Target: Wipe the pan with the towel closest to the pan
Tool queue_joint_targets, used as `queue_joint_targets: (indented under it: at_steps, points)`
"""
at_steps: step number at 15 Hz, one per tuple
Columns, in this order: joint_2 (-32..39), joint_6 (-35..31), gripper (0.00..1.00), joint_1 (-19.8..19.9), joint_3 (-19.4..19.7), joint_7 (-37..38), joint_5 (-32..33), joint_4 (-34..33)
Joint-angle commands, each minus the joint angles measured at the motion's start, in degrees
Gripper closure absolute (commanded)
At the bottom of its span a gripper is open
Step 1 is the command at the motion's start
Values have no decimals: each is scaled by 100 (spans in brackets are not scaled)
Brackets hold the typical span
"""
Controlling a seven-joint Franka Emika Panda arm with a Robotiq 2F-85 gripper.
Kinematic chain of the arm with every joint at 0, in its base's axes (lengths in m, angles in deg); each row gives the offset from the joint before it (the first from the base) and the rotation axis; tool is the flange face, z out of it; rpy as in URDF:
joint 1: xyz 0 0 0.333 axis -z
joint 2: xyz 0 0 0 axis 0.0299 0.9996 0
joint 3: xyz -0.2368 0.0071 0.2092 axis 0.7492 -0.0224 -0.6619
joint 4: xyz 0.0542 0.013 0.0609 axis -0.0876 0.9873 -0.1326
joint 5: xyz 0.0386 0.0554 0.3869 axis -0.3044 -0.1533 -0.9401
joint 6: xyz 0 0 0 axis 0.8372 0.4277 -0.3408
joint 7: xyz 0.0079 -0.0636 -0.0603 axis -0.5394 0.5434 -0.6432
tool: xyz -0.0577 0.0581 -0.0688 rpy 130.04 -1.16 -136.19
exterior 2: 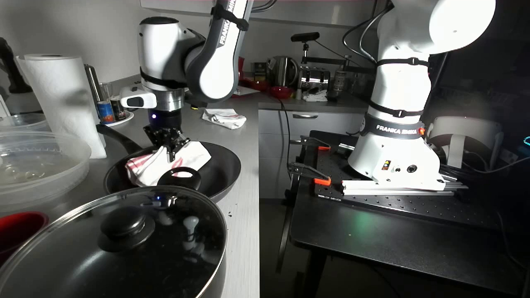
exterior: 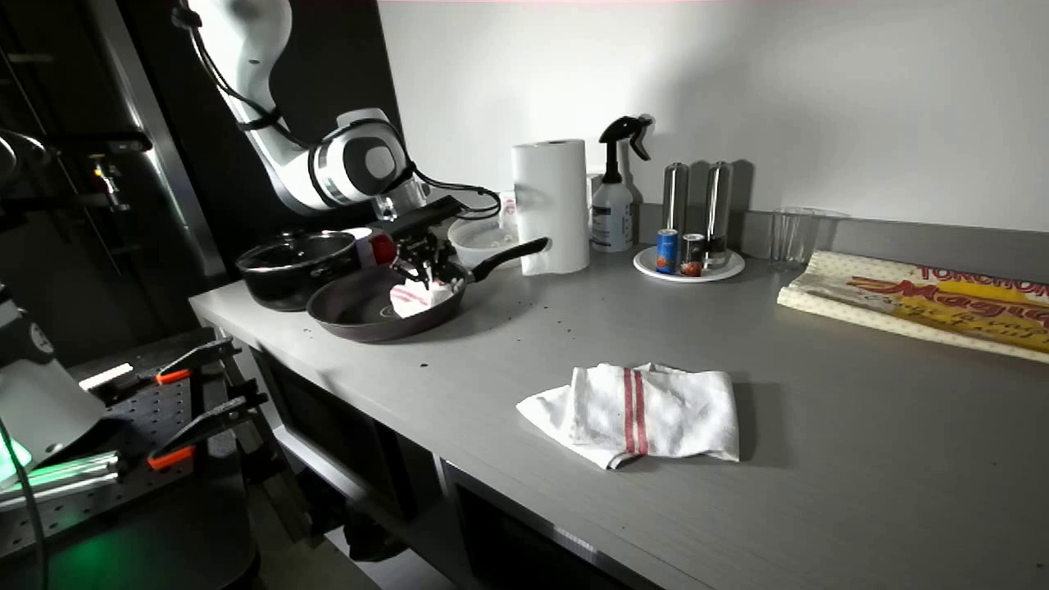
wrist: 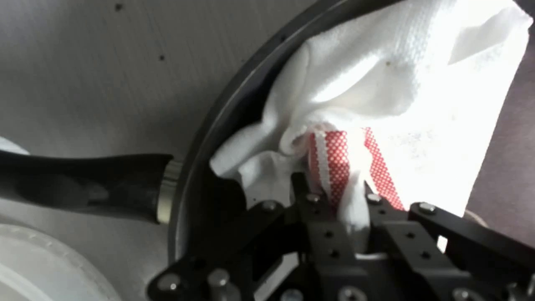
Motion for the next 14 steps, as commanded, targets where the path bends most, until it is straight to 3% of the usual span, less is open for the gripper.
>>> queue_joint_targets:
  at_steps: [1, 7, 11, 14]
  points:
    - [-644, 670, 97, 79, -176, -19, 213, 656]
    - [-729, 1536, 97, 567, -1103, -1085, -279, 911]
    - [-575, 1651, 97, 597, -1395, -1711, -524, 817]
    - [-361, 1717, 97, 447, -1399, -1792, -621, 553]
